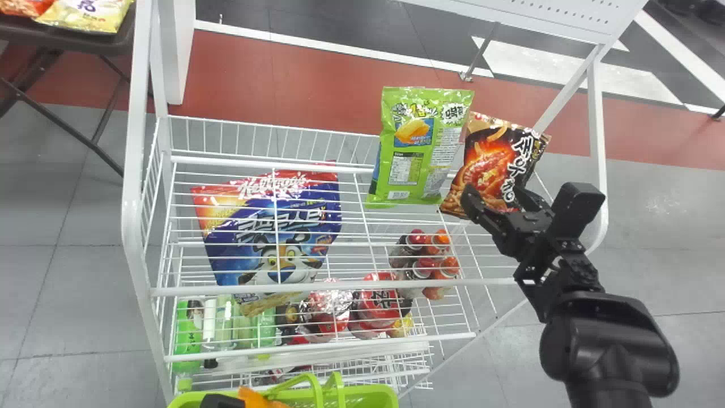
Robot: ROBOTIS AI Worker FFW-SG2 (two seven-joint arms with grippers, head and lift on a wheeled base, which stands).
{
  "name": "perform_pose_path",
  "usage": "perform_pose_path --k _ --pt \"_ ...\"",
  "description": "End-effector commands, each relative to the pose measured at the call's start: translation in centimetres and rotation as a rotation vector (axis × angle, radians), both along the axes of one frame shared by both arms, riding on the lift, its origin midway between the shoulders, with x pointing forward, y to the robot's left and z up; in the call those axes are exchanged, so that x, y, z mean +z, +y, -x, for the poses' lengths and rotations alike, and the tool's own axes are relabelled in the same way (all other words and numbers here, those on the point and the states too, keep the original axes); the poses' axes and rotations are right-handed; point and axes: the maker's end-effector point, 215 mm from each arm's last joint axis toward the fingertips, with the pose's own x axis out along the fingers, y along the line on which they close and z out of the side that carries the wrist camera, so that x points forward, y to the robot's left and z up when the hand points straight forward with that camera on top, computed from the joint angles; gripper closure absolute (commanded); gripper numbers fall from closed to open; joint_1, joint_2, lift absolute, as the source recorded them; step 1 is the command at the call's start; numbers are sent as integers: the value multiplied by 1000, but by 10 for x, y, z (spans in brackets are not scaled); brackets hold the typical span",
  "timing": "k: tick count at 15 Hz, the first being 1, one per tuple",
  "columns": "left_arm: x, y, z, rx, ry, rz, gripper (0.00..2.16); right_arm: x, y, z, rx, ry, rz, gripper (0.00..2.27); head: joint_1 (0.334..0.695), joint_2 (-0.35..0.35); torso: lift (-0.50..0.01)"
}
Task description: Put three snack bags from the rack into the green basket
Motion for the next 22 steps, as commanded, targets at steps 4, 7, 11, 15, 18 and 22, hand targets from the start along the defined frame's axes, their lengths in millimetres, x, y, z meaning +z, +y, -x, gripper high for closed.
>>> perform_pose_path --k 4,7,11,15,18,22 --pt "0 -2 0 -24 2 -3 1416 0 -36 -12 -36 -2 32 171 695 -350 0" --pt "-1 -1 -1 -20 4 -2 1416 -3 -27 -15 15 4 15 1656 695 -350 0" --pt "-3 0 -1 -24 11 -8 1416 -1 -42 -26 -3 9 6 2125 695 -350 0" --pt "-5 0 0 -23 17 -10 1416 5 -44 -27 -4 -21 20 2233 695 -350 0" --pt "-5 1 0 -22 16 -12 1416 10 -40 -4 -8 -48 20 2233 695 -350 0" --pt "-4 1 0 -27 12 -11 1416 30 -23 42 14 -90 4 2233 695 -350 0"
